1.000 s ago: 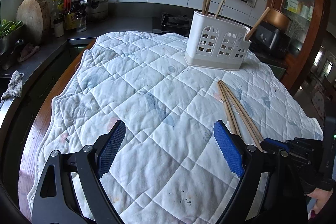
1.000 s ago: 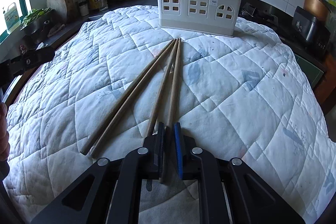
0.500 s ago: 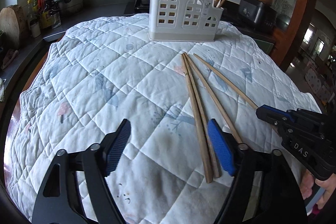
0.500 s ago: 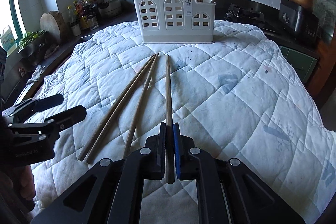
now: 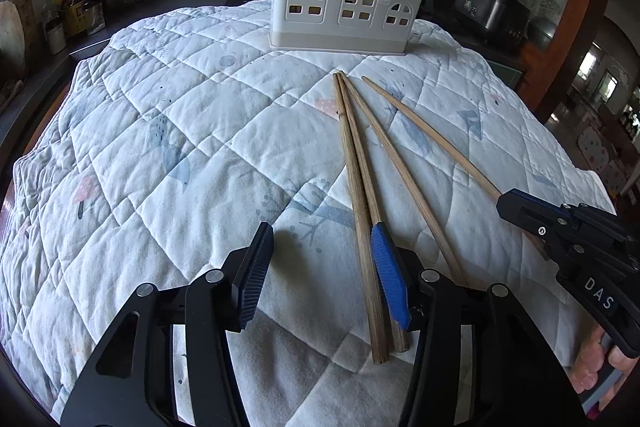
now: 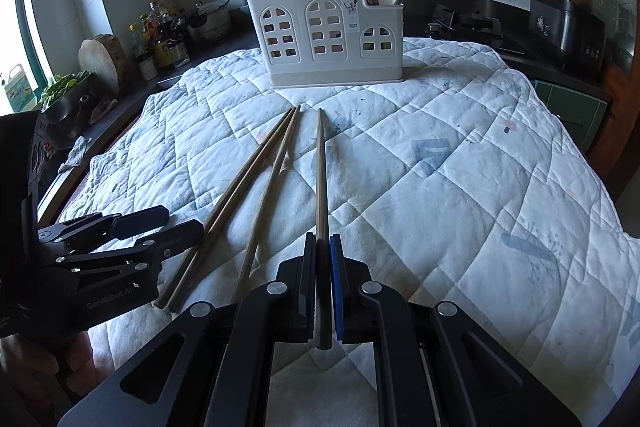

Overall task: Organize utensils
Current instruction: 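Close the right tool on a chopstick while the left tool grasps another chopstick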

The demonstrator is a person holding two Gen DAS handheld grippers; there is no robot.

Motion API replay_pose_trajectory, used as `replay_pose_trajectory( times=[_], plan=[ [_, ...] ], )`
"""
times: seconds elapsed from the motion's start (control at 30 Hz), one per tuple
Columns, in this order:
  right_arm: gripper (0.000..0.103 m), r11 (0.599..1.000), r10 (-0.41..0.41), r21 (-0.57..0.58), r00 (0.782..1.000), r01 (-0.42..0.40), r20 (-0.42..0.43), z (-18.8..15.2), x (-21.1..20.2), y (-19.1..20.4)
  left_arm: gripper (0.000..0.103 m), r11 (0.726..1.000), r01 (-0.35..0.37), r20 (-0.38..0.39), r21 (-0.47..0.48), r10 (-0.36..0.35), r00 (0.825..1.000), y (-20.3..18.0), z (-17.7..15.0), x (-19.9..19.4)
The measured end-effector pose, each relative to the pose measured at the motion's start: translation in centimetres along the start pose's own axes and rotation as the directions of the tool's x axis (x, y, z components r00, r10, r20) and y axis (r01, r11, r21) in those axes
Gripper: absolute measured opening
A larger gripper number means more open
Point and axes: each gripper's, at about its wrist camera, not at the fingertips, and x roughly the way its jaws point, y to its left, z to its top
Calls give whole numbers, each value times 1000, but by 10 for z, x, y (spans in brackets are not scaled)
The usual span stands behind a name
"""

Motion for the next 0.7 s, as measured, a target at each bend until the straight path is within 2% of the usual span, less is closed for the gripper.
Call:
replay_pose_trajectory(
  times=[0.33, 0.47, 0.57, 0.63, 0.7],
  plan=[
    [7, 1000, 3, -2, 1000, -3, -5, -2, 2, 1, 48, 999, -39, 3, 20, 39, 999, -6, 2, 3],
    [7, 1000, 5, 1, 1000, -5, -5, -3, 2, 1, 43, 998, -57, 9, 41, 57, 998, -10, 0, 2],
    [7, 1000, 8, 3, 1000, -8, -5, -4, 3, 0, 38, 998, -53, -15, 41, 54, 998, -16, -1, 5],
    [7, 1000, 8, 4, 1000, -8, -4, -4, 2, 0, 38, 994, -86, -7, 64, 87, 996, -22, -4, 6],
    [7, 1000, 8, 4, 1000, -8, -5, -4, 2, 0, 34, 994, -89, -6, 57, 90, 996, -20, -2, 6]
  ],
)
